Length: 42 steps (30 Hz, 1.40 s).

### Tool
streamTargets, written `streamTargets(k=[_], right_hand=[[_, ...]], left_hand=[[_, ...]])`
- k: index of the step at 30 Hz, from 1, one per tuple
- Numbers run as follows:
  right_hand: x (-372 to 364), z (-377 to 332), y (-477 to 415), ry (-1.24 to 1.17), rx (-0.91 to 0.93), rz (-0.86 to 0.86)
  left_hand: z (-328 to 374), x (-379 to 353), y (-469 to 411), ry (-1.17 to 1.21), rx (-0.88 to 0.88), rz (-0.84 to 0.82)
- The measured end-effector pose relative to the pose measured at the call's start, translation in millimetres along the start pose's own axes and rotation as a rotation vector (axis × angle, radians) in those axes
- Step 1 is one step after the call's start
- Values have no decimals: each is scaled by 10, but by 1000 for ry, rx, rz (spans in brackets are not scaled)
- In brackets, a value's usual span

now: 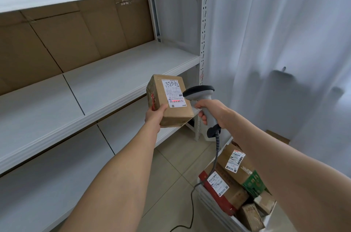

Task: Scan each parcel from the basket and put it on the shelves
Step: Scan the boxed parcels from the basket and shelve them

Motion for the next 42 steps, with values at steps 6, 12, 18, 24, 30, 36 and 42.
streamTargets(k=[6, 12, 18, 24, 30, 36, 42], right_hand=[[-45, -59, -7, 32, 15, -13], [-111, -115, 4, 38, 35, -26], [-186, -177, 6, 1, 61, -45], [-304, -259, 26, 33, 68, -49], [-469, -365, 56, 69, 88, -32], [-664, -504, 76, 54, 125, -35], [-953, -662, 46, -140, 191, -50]], left_hand=[[51, 60, -36, 3, -7, 12], [111, 120, -50, 31, -5, 16], [160, 204, -51, 42, -14, 7], [233, 314, -47, 67, -22, -3], [351, 456, -52, 78, -35, 1], [503, 613, -77, 110, -55, 12], [722, 895, -126, 189, -60, 46]])
Point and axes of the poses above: each hand's wrist, its own y-axis away from the middle knuckle, its own x-axis out of the back of the hand, z = x × y, the point moved 3 cm from there along -y, towards the middle knuckle, and after that the axes turned 7 degrees about -x, right-handed, at the moved point
